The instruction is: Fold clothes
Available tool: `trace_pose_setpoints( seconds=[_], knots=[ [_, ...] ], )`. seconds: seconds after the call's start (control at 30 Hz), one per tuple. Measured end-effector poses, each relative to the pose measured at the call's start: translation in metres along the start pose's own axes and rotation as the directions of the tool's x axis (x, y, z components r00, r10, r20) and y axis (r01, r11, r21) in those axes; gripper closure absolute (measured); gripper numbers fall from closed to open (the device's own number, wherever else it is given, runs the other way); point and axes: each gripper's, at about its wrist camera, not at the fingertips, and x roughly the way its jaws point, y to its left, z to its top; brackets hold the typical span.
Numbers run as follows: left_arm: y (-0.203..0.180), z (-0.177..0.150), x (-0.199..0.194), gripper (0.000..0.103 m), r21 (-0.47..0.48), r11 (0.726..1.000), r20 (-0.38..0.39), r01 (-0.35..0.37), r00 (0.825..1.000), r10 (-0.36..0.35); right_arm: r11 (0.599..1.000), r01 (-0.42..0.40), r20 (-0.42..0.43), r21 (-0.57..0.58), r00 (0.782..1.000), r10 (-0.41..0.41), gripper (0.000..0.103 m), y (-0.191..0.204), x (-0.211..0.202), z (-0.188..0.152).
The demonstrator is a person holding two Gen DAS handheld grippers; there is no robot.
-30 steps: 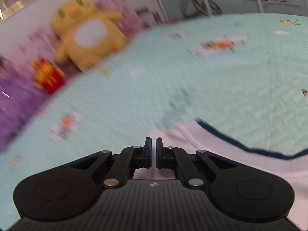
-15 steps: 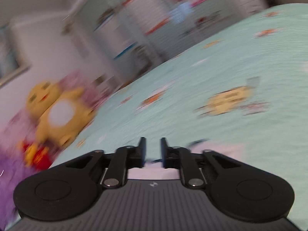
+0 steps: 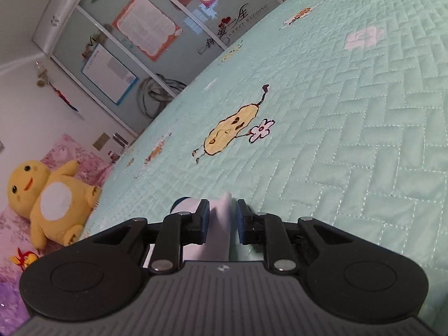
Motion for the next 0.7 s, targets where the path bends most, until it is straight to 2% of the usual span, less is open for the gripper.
trace_pose_setpoints(
  seconds=[0.07,0.13,0.2,0.3,0.4,0.5,0.57,0.63,0.7],
  knots=[
    [0.0,0.0,0.0,0.039,0.002,1.0,0.0,-0.002,1.0,0.002,1.0,-0.017,0.041,-0.006,0.999,0.017,0.08,0.001,-0.008,-0.003],
    [0.0,-0.001,0.0,0.038,0.007,1.0,-0.001,-0.006,1.0,0.006,0.997,-0.07,0.105,-0.033,0.992,0.073,0.08,0.003,-0.022,-0.004],
    [-0.001,-0.001,0.0,0.038,0.012,1.0,-0.002,-0.009,1.0,0.009,0.994,-0.094,0.078,-0.053,0.992,0.098,0.08,0.002,-0.02,-0.003],
    [0.0,-0.001,0.0,0.038,0.007,1.0,-0.003,-0.007,1.0,0.007,0.998,-0.061,-0.05,-0.006,0.997,0.061,0.084,-0.006,0.002,-0.001],
    [-0.001,0.0,0.0,0.038,0.005,1.0,-0.003,-0.006,1.0,0.006,0.998,-0.06,-0.021,0.023,0.998,0.06,0.085,-0.01,-0.003,-0.002],
    [-0.001,0.0,0.001,0.038,0.008,1.0,-0.002,-0.008,1.0,0.008,0.997,-0.073,0.053,0.0,0.996,0.073,0.08,-0.008,-0.017,-0.005],
    [-0.002,-0.001,0.001,0.038,0.01,1.0,-0.001,-0.008,1.0,0.008,0.994,-0.081,0.099,-0.067,0.991,0.087,0.08,0.004,-0.026,-0.006],
    [-0.001,-0.001,0.001,0.038,0.005,1.0,-0.001,-0.005,1.0,0.005,0.977,-0.069,0.114,-0.204,0.989,0.094,0.08,0.03,-0.033,-0.01],
    [0.001,0.0,0.001,0.038,-0.002,1.0,0.0,0.0,1.0,0.0,0.914,-0.096,0.069,-0.395,0.989,0.134,0.081,0.069,-0.033,-0.022]
  ],
)
